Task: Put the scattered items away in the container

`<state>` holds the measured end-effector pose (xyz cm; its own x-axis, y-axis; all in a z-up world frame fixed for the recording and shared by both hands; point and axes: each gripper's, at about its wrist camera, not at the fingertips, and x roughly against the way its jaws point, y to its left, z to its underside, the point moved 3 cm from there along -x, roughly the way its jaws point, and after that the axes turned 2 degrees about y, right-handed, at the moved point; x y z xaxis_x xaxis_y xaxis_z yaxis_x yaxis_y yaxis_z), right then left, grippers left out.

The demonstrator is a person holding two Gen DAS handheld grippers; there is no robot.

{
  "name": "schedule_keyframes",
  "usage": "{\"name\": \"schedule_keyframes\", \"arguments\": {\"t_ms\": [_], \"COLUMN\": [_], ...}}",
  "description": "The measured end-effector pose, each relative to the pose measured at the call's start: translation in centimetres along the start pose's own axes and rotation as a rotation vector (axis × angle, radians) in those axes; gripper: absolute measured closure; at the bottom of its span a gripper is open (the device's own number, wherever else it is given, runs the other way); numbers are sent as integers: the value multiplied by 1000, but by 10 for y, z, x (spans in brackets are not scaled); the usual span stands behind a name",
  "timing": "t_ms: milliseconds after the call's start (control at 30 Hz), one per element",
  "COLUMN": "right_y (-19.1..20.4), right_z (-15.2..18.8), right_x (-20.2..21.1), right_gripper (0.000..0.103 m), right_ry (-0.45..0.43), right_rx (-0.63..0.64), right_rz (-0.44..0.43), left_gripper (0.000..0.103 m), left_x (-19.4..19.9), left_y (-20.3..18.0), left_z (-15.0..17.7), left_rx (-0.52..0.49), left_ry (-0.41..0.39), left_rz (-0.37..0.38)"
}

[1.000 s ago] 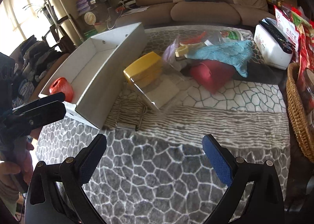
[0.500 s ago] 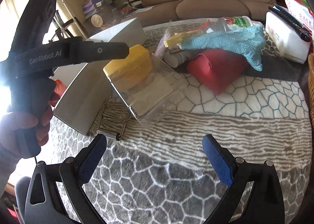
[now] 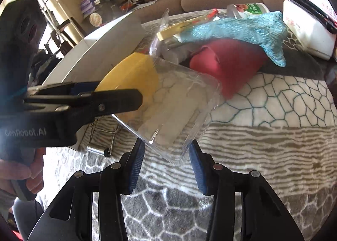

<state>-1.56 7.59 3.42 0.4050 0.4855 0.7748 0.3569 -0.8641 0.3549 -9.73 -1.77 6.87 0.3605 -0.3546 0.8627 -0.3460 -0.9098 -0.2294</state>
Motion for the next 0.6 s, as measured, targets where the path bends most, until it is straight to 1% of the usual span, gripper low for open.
{"name": "schedule_keyframes", "arguments": {"t_ms": [100, 167, 233, 267, 300, 433, 567, 600], "right_y": [-11, -16, -22, -25, -27, -34, -54, -62], "right_z": [4, 7, 10, 13, 18, 28, 34, 36], "right_x": [18, 28, 33, 34, 36, 48, 77, 86], "right_gripper": [54, 48, 41, 40, 39, 39, 37, 34], "right_ry": [-9, -16, -5, 6, 17, 37, 14, -2], "right_rx": [-55, -79, -96, -106, -114, -105, -134, -142], "right_rz": [-39, -47, -48, -46, -42, -17, 52, 64], "left_gripper": [33, 31, 30, 29, 26, 25, 25, 25], "left_x": [12, 21, 29, 32, 34, 36, 25, 21], "left_y": [-17, -32, -49, -58, -67, -103, -138, -148], "left_z": [2, 1, -2, -4, -7, -20, -21, -20], "left_rx": [-4, -8, -13, -19, -29, -60, -60, -66], "left_ry": [-8, -12, -18, -22, -27, -30, -8, 1], "left_rz": [45, 81, 116, 130, 138, 142, 181, 196]}}
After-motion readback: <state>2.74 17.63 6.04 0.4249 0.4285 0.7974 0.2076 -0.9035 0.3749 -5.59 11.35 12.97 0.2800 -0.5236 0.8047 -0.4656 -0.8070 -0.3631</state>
